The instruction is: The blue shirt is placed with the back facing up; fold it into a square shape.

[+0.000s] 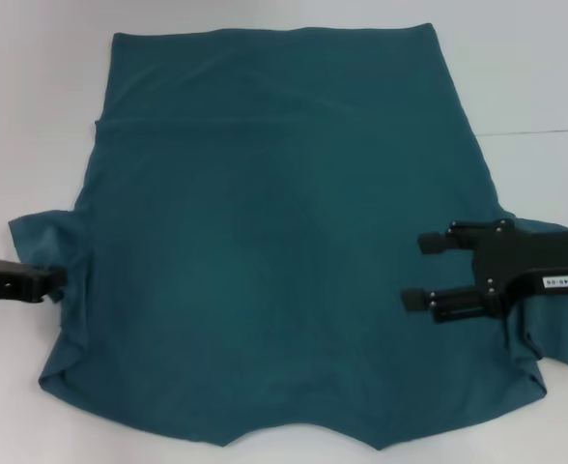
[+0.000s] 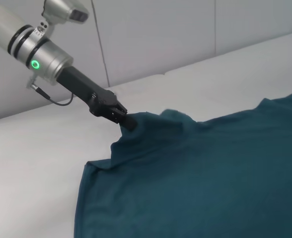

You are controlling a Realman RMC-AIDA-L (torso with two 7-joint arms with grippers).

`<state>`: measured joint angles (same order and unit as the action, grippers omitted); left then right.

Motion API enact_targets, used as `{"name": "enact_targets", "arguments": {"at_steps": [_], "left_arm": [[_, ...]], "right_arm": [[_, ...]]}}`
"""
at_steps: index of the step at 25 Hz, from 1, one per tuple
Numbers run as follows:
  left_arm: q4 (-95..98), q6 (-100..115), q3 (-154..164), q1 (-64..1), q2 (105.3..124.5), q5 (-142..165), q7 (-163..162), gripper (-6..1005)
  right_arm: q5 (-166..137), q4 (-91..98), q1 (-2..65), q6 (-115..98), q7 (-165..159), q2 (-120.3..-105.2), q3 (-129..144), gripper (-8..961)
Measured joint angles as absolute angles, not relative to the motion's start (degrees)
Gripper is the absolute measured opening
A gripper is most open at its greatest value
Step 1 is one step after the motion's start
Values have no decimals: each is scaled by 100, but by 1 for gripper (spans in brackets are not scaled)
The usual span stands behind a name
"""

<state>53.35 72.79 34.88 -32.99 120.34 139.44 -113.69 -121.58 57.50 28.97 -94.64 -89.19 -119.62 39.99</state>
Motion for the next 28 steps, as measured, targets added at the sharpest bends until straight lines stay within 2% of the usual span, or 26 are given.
{"name": "enact_targets", "arguments": {"at_steps": [9,20,24,28], "left_arm": [[5395,7209,4146,-3492,12111,13952,-11458,6],[5327,6442,5477,-3491,12307,13993,-11457,7],[5376,6389,5647,-3500,12407,13949,-11405,80],[5388,6421,5758,-3508,12416,13633,-11351,168]], "right_arm": [[-12146,5604,2810,-9455,-8797,-11970,3929,915],[-12075,5369,2804,-9444,-8626,-11953,3800,915],[-12074,5364,2831,-9445,-8622,-11964,3797,915],[-12074,5360,2847,-9445,-8622,-11967,3797,915]]}}
